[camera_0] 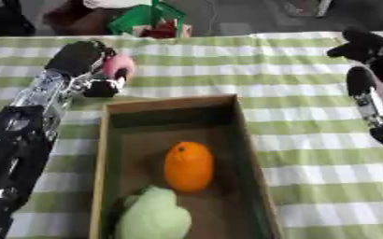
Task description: Pick up objects on the table and place them in the box.
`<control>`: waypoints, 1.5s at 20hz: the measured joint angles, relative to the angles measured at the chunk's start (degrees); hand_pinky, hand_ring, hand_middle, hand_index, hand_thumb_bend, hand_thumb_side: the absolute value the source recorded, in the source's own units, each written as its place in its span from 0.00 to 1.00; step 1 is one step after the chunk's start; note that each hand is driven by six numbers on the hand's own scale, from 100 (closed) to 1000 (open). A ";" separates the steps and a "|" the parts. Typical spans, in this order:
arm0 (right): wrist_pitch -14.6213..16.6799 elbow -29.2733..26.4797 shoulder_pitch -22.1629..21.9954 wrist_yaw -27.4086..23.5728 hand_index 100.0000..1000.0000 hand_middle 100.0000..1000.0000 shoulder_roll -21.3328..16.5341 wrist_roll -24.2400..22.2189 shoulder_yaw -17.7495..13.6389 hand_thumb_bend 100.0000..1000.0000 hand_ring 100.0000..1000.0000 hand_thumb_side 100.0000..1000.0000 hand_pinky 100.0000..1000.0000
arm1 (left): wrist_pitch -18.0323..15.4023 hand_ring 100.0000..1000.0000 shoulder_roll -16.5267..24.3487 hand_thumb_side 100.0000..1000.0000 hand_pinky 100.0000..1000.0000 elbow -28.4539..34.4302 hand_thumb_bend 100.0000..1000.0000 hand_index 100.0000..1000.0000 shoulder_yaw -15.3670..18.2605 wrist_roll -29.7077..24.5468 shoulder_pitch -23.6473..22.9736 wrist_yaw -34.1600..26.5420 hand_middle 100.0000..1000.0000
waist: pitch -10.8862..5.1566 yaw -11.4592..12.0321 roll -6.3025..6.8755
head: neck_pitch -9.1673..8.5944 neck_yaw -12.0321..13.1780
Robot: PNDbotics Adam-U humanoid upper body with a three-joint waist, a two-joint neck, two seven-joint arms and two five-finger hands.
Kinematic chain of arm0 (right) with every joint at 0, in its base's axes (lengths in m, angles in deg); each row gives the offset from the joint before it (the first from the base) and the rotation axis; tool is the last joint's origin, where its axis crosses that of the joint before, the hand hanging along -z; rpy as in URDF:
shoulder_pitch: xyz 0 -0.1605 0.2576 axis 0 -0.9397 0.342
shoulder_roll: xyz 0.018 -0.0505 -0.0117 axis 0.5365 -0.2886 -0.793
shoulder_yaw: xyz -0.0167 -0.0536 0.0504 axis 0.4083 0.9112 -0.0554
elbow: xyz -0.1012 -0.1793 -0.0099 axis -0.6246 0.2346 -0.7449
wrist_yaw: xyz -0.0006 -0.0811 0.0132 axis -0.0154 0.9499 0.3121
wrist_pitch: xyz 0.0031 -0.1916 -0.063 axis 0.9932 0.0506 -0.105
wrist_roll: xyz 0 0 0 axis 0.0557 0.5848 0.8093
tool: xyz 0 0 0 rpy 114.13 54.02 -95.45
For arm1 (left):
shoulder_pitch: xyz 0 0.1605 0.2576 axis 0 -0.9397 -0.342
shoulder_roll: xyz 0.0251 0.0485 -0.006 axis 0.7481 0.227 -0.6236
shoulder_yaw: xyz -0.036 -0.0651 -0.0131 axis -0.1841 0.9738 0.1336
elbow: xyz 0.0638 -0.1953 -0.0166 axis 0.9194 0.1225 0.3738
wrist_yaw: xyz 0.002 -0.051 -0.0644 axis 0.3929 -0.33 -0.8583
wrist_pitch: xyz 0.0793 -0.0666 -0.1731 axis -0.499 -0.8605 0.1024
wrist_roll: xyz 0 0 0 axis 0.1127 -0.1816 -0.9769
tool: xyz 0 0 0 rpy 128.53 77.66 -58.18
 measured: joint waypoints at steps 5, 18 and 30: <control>0.09 0.00 0.28 -0.41 0.90 0.68 0.48 -0.02 -0.01 0.00 0.99 0.81 0.88 | 0.27 0.25 -0.10 0.10 0.00 -1.82 0.00 0.44 1.45 3.89 0.02 2.41 0.23 | 0.05 -0.92 -0.11 | -0.66 0.91; -0.22 0.00 -1.06 -0.56 0.91 0.68 0.55 -0.13 -0.06 0.00 0.99 0.82 0.88 | -1.40 0.15 -0.46 0.18 0.00 -0.58 0.00 0.31 2.00 13.91 0.02 -6.56 0.15 | -1.30 1.23 -0.46 | 0.69 -0.63; -1.12 0.00 -3.45 -1.73 0.91 0.68 0.59 0.49 -0.68 0.00 0.99 0.81 0.88 | -9.76 0.17 -0.51 0.21 0.00 13.26 0.00 0.31 -6.61 8.99 -0.29 -16.86 0.15 | -5.96 4.78 -0.37 | 3.93 -3.70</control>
